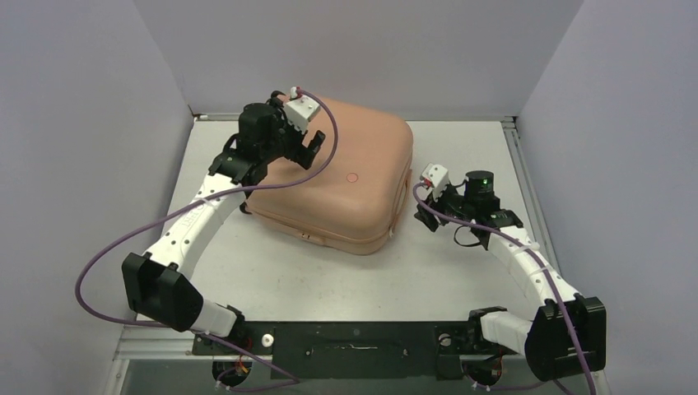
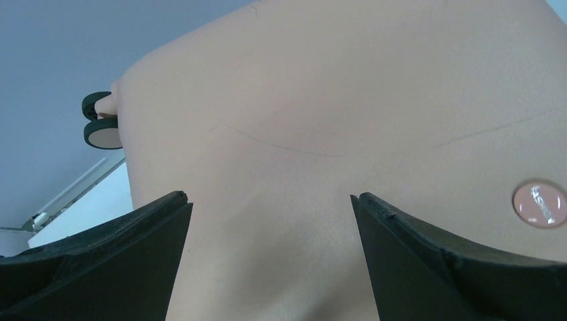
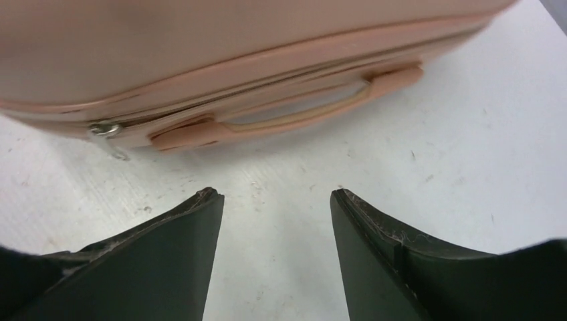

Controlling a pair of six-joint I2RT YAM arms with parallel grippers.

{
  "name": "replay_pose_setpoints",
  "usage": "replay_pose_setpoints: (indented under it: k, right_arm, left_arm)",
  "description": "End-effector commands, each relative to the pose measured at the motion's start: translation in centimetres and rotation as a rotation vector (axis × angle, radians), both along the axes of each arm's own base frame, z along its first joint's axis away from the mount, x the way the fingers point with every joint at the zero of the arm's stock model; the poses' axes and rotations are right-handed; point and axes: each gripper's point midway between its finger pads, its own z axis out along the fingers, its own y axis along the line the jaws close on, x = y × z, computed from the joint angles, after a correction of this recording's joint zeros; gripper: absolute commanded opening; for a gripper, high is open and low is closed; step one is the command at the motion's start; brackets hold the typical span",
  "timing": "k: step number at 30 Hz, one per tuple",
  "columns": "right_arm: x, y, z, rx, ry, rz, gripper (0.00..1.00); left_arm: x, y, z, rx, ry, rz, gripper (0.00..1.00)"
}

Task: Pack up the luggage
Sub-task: Move the luggage to the center of the board.

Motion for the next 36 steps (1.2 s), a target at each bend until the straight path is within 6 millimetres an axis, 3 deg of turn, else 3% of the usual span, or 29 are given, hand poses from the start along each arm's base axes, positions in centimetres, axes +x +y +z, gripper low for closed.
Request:
replay_pose_setpoints:
  k: [1, 5, 11, 22, 28, 36]
  right_arm:
    - [-2.5, 3.3, 0.6, 0.005, -0.118, 0.299, 0.60]
    - [-3.8, 5.6, 0.3, 0.070, -0.123, 0.348, 0.55]
    - [-5.6, 8.0, -0.6, 0.089, -0.075, 0.416, 0.53]
    - [-3.9, 9.1, -1.7, 0.015, -0.080, 0.256, 0.54]
    - [-3.2, 9.1, -2.5, -0.111, -0.133, 0.193, 0.54]
    - [-1.0, 6.0, -1.3, -0.278, -0.285, 0.067, 0.54]
  left_arm:
    - [2.6, -1.3, 2.1, -0.148, -0.050, 0.114, 0.96]
    - [2.7, -2.4, 0.4, -0.162, -0.018, 0.118, 0.96]
    - [3.2, -2.0, -1.4, -0.159, -0.012, 0.167, 0.96]
    - [5.0, -1.9, -2.8, -0.129, -0.013, 0.275, 0.96]
    - [5.7, -1.7, -3.1, -0.113, -0.012, 0.310, 0.96]
    - [5.7, -1.8, -3.0, -0.112, -0.012, 0.316, 0.96]
